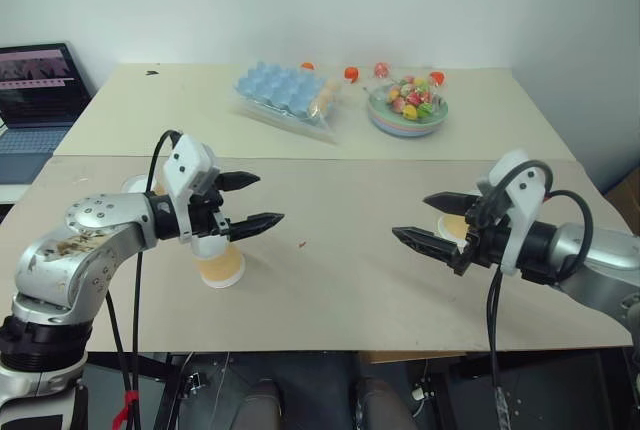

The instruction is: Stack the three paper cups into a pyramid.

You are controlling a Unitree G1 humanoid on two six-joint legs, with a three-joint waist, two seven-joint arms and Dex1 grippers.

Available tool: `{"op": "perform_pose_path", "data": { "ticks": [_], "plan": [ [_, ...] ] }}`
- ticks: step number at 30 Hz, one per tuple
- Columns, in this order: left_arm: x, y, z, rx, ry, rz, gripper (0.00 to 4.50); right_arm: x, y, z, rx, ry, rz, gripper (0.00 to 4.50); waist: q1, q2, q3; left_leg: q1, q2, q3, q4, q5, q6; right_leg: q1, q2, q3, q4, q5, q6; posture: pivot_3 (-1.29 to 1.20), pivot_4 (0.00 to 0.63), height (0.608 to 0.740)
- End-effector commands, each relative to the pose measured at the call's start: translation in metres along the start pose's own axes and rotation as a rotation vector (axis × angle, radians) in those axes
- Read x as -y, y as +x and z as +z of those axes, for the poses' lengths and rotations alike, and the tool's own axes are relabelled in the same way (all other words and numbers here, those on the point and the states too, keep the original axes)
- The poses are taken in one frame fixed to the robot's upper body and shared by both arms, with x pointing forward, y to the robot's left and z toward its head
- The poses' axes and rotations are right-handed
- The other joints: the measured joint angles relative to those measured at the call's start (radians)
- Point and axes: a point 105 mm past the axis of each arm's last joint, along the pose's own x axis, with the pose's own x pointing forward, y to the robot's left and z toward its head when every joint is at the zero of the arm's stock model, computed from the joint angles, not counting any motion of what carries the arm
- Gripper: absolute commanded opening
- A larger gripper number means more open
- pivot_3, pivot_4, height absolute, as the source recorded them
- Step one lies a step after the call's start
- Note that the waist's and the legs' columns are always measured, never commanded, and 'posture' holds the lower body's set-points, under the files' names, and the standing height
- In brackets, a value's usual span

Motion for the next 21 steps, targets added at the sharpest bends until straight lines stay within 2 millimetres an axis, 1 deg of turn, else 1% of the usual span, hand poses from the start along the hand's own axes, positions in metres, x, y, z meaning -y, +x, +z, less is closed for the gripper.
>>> {"op": "perform_pose_path", "data": {
  "ticks": [1, 5, 7, 9, 11, 12, 14, 16, 19, 20, 21],
  "plan": [
    [-0.007, -0.005, 0.015, 0.047, 0.057, 0.042, 4.43, 0.002, -0.002, 0.01, 0.034, -0.044, -0.015, 4.5, 0.0, 0.0, 0.0, 0.0, 0.0, 0.0, 0.0, 0.0, 0.0, 0.0, 0.0, 0.0, 0.0, 0.0, 0.0, 0.0, 0.15, 0.74],
    [-0.007, -0.003, 0.018, 0.074, 0.037, 0.039, 4.43, 0.005, 0.0, 0.01, 0.03, -0.056, -0.022, 4.5, 0.0, 0.0, 0.0, 0.0, 0.0, 0.0, 0.0, 0.0, 0.0, 0.0, 0.0, 0.0, 0.0, 0.0, 0.0, 0.0, 0.15, 0.74],
    [-0.006, -0.001, 0.02, 0.095, -0.01, 0.023, 4.43, 0.007, 0.0, 0.009, 0.025, -0.061, -0.022, 4.5, 0.0, 0.0, 0.0, 0.0, 0.0, 0.0, 0.0, 0.0, 0.0, 0.0, 0.0, 0.0, 0.0, 0.0, 0.0, 0.0, 0.15, 0.74],
    [0.001, -0.007, 0.034, 0.161, -0.079, -0.043, 4.43, 0.008, 0.005, 0.007, 0.014, -0.073, -0.011, 4.5, 0.0, 0.0, 0.0, 0.0, 0.0, 0.0, 0.0, 0.0, 0.0, 0.0, 0.0, 0.0, 0.0, 0.0, 0.0, 0.0, 0.15, 0.74],
    [-0.002, -0.015, 0.045, 0.196, -0.088, -0.048, 4.43, 0.013, 0.01, 0.005, 0.008, -0.086, -0.009, 4.5, -0.003, 0.0, 0.0, 0.0, 0.0, 0.0, 0.001, 0.0, 0.0, 0.0, 0.0, 0.0, 0.0, 0.0, 0.0, 0.0, 0.15, 0.74],
    [-0.007, -0.021, 0.043, 0.176, -0.066, -0.008, 4.43, 0.018, 0.013, 0.004, 0.008, -0.092, -0.014, 4.5, -0.006, 0.0, 0.0, 0.0, 0.0, 0.0, 0.001, 0.0, 0.0, 0.0, 0.0, 0.0, 0.0, 0.0, 0.0, 0.0, 0.15, 0.74],
    [-0.011, -0.028, 0.04, 0.145, -0.041, 0.037, 4.43, 0.022, 0.016, 0.003, 0.009, -0.1, -0.018, 4.5, -0.011, 0.0, 0.0, 0.0, 0.0, 0.0, 0.001, 0.0, 0.0, 0.0, 0.0, 0.0, 0.0, 0.0, 0.001, 0.0, 0.15, 0.74],
    [-0.02, -0.035, 0.042, 0.173, -0.038, 0.112, 4.43, 0.026, 0.02, 0.001, 0.009, -0.105, -0.016, 4.5, -0.012, 0.0, 0.0, 0.0, 0.0, 0.0, 0.0, 0.0, 0.0, 0.0, 0.0, 0.0, 0.001, 0.0, 0.0, 0.0, 0.15, 0.74],
    [-0.016, -0.05, 0.039, 0.22, -0.056, 0.188, 4.43, 0.029, 0.028, -0.001, 0.01, -0.115, 0.014, 4.5, -0.015, 0.0, 0.0, 0.0, 0.0, 0.0, 0.001, 0.0, 0.0, 0.0, 0.0, 0.0, 0.001, 0.0, 0.0, 0.0, 0.15, 0.74],
    [-0.012, -0.055, 0.034, 0.231, -0.084, 0.197, 4.43, 0.029, 0.03, -0.001, 0.012, -0.113, 0.025, 4.5, -0.018, 0.0, 0.0, 0.001, 0.0, 0.0, 0.0, 0.0, 0.0, 0.0, 0.0, 0.001, 0.0, 0.0, 0.0, 0.0, 0.15, 0.74],
    [-0.008, -0.064, 0.022, 0.227, -0.101, 0.226, 4.43, 0.03, 0.031, -0.001, 0.012, -0.119, 0.035, 4.5, -0.02, 0.0, 0.0, 0.001, 0.0, 0.0, 0.0, 0.0, 0.0, 0.0, 0.0, 0.001, 0.0, 0.0, 0.0, 0.0, 0.15, 0.74]
  ]
}}
